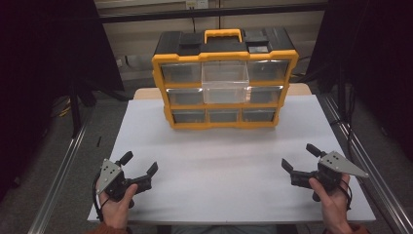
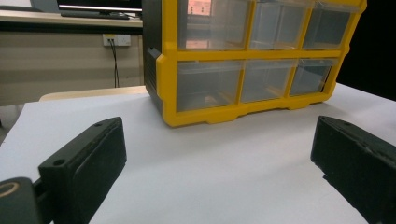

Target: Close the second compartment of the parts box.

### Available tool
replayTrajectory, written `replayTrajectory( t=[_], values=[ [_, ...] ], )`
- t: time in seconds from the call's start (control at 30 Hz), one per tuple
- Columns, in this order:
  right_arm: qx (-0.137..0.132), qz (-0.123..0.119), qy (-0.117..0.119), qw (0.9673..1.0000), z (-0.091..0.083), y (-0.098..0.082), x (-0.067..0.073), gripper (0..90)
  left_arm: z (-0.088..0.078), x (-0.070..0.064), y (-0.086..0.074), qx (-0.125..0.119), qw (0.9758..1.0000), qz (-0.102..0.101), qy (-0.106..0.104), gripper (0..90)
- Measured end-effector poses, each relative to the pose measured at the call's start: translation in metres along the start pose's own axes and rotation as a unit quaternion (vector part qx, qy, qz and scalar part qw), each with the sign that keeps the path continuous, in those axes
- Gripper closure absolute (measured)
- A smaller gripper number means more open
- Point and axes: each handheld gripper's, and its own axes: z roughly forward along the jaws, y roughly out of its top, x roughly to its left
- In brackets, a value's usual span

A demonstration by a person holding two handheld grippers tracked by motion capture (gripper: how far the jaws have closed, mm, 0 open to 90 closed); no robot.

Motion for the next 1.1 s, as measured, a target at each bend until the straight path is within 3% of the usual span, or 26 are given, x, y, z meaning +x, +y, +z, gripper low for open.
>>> replayTrajectory(
  t=[0.13, 0.17, 0.2, 0.3, 0.33, 0.57, 0.63, 0.67, 0.87, 1.1],
  values=[
    [0.005, 0.009, 0.011, 0.9999, 0.001, 0.0, 0.001, 0.9, 0.001, 0.002, -0.001, 0.004, 0.9999, -0.007, 0.008, 3.7],
    [0.008, 0.013, 0.015, 0.9998, 0.001, 0.0, 0.001, 1.0, 0.0, 0.004, -0.001, 0.011, 0.9999, 0.003, 0.004, 3.7],
    [0.005, 0.018, 0.02, 0.9996, 0.001, 0.002, 0.002, 1.2, 0.0, 0.003, -0.002, 0.005, 1.0, -0.006, 0.006, 3.7],
    [0.004, 0.018, 0.024, 0.9995, 0.003, 0.002, 0.003, 1.5, -0.002, 0.004, -0.002, 0.01, 0.9999, 0.0, 0.006, 3.7],
    [0.008, 0.015, 0.029, 0.9994, 0.004, 0.001, 0.003, 1.6, -0.002, 0.003, -0.002, 0.004, 0.9999, -0.008, 0.01, 3.7],
    [0.007, 0.004, 0.049, 0.9987, 0.01, -0.002, 0.013, 1.6, -0.006, 0.002, -0.001, 0.002, 0.9999, -0.009, 0.012, 3.7],
    [0.007, 0.0, 0.05, 0.9987, 0.009, -0.001, 0.016, 1.6, -0.006, 0.002, -0.001, 0.01, 0.9999, -0.001, 0.012, 3.7],
    [0.007, 0.0, 0.05, 0.9987, 0.009, -0.001, 0.016, 1.6, -0.005, 0.0, -0.002, 0.002, 0.9999, -0.012, 0.01, 3.7],
    [-0.001, 0.012, 0.073, 0.9972, 0.013, 0.002, 0.024, 0.9, -0.004, 0.001, -0.002, 0.005, 0.9999, -0.009, 0.009, 3.7],
    [-0.009, 0.009, 0.101, 0.9948, 0.016, 0.005, 0.036, 0.4, -0.005, 0.0, -0.001, 0.005, 0.9999, -0.003, 0.009, 3.7]
  ],
)
